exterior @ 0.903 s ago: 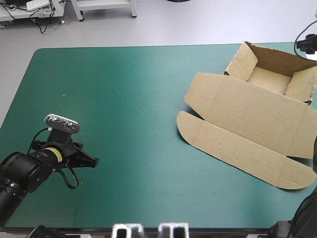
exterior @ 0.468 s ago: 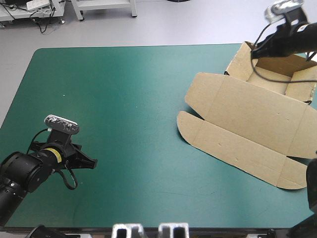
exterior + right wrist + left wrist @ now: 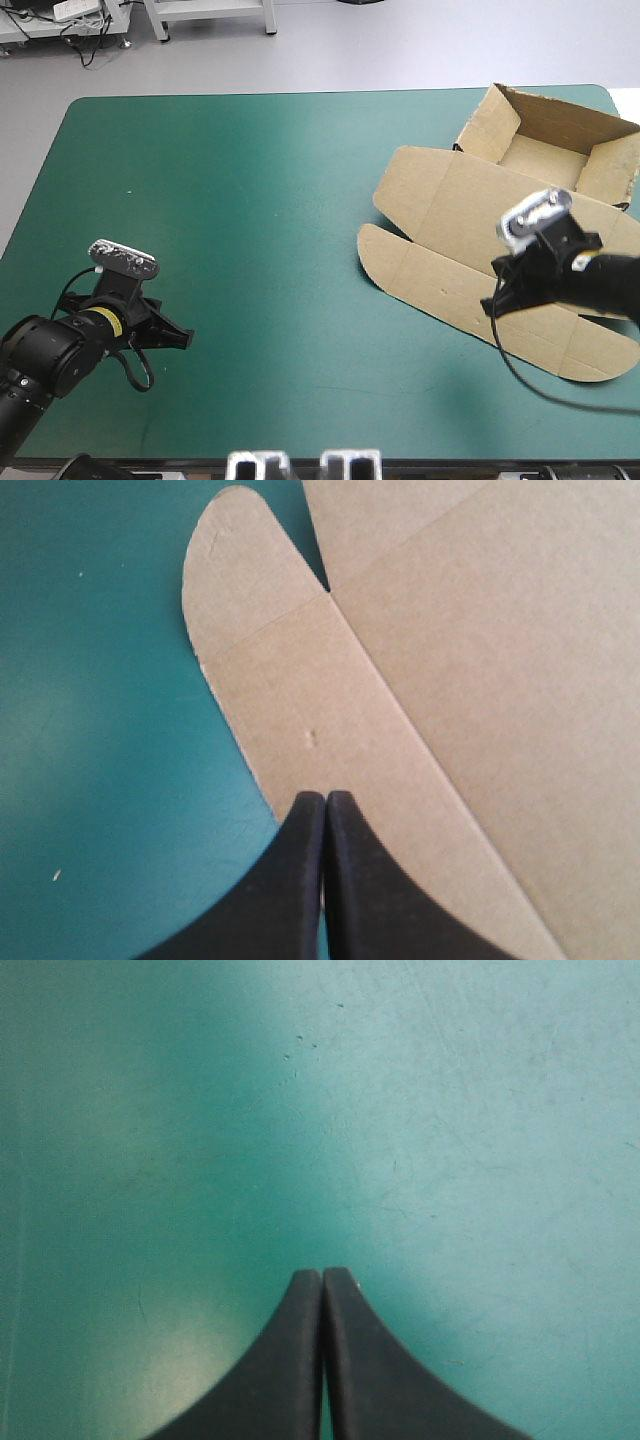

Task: Fold the box

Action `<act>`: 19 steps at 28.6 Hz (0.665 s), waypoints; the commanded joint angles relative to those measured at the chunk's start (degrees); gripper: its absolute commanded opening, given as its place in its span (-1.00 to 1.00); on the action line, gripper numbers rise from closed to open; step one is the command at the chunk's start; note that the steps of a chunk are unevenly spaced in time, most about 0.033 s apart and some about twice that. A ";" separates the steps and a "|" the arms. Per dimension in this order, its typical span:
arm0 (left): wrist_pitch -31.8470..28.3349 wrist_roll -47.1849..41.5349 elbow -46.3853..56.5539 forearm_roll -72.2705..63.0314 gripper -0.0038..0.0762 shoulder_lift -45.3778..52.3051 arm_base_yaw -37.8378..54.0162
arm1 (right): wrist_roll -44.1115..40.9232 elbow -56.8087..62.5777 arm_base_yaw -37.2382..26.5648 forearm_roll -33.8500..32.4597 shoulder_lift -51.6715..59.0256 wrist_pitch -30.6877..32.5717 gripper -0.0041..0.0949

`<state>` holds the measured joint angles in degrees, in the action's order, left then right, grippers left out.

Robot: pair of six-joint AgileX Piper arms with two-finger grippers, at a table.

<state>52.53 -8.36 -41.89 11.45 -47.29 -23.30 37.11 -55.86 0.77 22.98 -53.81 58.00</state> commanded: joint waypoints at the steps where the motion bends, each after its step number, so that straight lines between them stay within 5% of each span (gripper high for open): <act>1: -2.87 -0.01 -0.60 0.60 -0.93 1.97 -0.07 | 0.36 7.74 -0.01 1.45 11.37 -4.72 -0.96; 10: -8.57 -0.01 2.81 -2.15 -0.93 4.78 -0.07 | -3.82 16.23 -0.01 -2.31 25.26 -5.90 -0.96; 19: 2.31 -0.01 2.84 -5.07 -0.93 4.78 -0.07 | -8.65 16.63 -0.01 -5.98 24.36 1.23 -0.97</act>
<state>53.73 -8.36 -37.75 6.90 -42.72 -23.30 28.77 -38.07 0.77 17.03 -28.54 60.18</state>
